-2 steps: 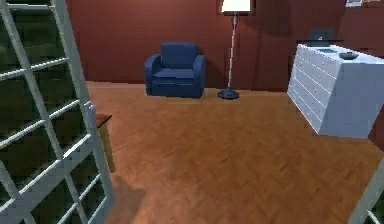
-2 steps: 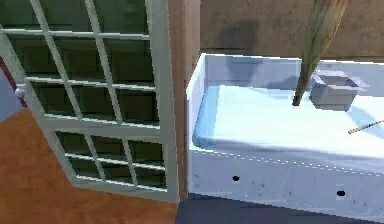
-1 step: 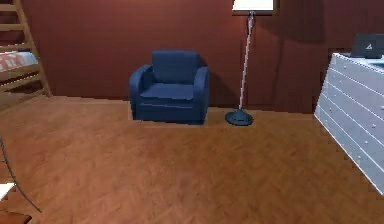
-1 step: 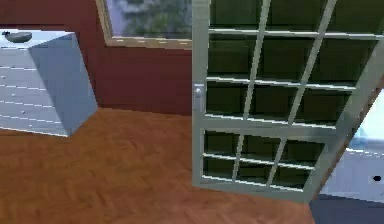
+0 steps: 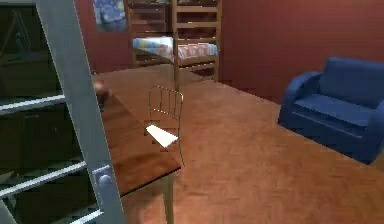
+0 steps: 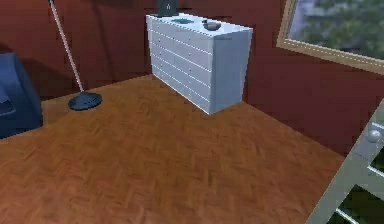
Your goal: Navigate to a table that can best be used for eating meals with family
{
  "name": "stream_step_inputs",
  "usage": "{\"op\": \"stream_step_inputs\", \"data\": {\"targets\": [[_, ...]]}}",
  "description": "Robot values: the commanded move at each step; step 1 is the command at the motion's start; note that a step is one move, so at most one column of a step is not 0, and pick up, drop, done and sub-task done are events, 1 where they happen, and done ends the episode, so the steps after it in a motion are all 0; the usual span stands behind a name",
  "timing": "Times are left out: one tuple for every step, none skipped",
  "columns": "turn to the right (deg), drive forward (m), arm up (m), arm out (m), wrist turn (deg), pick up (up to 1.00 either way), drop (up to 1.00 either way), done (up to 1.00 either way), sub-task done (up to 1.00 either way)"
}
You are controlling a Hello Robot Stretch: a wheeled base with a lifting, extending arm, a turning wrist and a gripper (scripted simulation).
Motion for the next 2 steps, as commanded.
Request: {"op": "stream_step_inputs", "data": {"targets": [[-30.0,0.0,0.0,0.0,0.0,0.0,0.0,0.0,0.0],[0.0,0.0,0.0,0.0,0.0,0.0,0.0,1.0,0.0]]}}
